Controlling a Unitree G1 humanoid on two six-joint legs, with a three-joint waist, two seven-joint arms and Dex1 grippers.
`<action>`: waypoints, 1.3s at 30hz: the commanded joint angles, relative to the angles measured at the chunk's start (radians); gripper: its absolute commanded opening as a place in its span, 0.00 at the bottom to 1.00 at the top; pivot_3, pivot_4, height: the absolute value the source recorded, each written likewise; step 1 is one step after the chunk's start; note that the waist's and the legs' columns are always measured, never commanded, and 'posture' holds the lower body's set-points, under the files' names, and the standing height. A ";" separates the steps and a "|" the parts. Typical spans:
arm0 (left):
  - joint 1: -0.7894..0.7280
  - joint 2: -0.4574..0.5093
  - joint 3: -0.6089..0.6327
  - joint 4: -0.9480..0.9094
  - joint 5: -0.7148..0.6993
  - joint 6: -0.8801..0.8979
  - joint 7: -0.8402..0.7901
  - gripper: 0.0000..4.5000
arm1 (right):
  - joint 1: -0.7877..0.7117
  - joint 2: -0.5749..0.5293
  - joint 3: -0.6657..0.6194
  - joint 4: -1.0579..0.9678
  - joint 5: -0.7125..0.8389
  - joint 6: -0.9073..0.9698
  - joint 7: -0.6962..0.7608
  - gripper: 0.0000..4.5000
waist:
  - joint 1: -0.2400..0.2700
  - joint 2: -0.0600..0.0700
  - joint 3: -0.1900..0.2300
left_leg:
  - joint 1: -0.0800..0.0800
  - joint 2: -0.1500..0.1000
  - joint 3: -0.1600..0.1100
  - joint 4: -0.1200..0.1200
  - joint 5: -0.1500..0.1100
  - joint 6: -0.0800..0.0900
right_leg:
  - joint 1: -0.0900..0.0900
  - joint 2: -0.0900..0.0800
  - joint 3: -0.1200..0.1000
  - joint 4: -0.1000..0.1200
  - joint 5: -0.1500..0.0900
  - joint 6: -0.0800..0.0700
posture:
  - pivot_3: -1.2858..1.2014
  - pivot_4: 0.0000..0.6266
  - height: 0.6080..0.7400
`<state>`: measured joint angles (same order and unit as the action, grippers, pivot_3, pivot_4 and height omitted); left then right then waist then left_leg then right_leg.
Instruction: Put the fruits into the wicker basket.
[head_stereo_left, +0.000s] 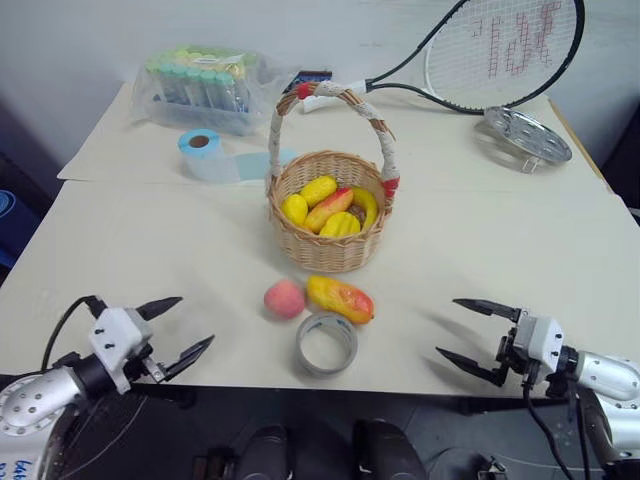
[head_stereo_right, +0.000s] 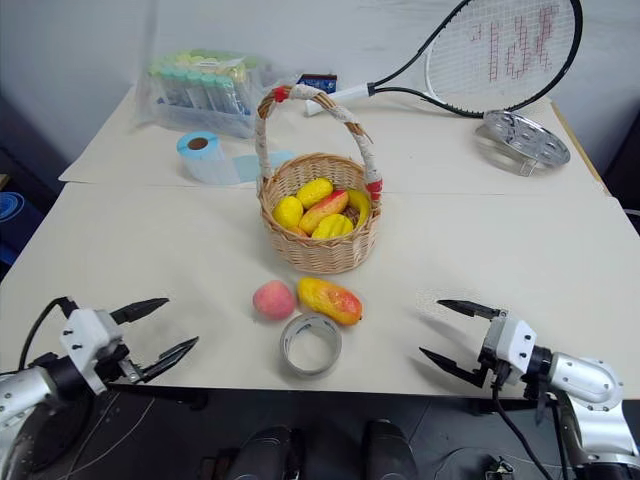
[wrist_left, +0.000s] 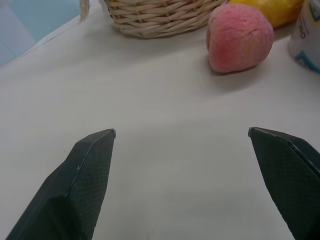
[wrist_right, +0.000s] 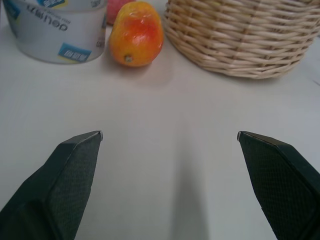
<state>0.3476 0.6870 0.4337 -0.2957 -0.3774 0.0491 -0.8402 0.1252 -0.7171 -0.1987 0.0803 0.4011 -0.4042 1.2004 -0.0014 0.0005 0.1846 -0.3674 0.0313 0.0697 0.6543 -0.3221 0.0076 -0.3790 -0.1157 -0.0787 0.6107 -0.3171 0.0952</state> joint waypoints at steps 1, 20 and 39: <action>0.017 0.007 0.033 0.003 -0.013 -0.024 -0.023 1.00 | 0.025 -0.025 -0.030 -0.012 0.022 -0.021 0.029 0.99 | 0.000 0.000 0.000 | 0.000 0.000 0.000 0.000 0.000 0.000 | 0.000 0.000 0.000 -0.001 0.000 0.000 | 0.52 0.24 1.00; 0.080 0.131 -0.068 -0.305 -0.239 0.301 -0.200 1.00 | -0.305 -0.109 0.269 -0.479 0.112 0.372 0.143 0.99 | -0.013 0.001 0.000 | 0.000 0.001 -0.001 0.000 0.001 -0.002 | -0.001 0.000 0.001 0.001 -0.001 -0.001 | 0.52 0.24 1.00; 0.100 0.097 -0.057 -0.355 -0.223 0.269 -0.183 1.00 | -0.741 0.071 0.761 -0.232 -0.328 0.387 0.258 0.57 | -0.013 -0.001 0.000 | -0.005 0.000 -0.001 0.006 0.002 -0.006 | -0.004 0.000 -0.001 0.004 -0.002 -0.003 | 0.52 0.24 1.00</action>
<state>0.4406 0.7854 0.3541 -0.6174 -0.5875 0.3338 -1.0187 -0.6110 -0.6507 0.5544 -0.1476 0.0861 -0.0014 1.4674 -0.0147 -0.0010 0.1845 -0.3720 0.0313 0.0685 0.6609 -0.3201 0.0018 -0.3831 -0.1154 -0.0797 0.6165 -0.3186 0.0923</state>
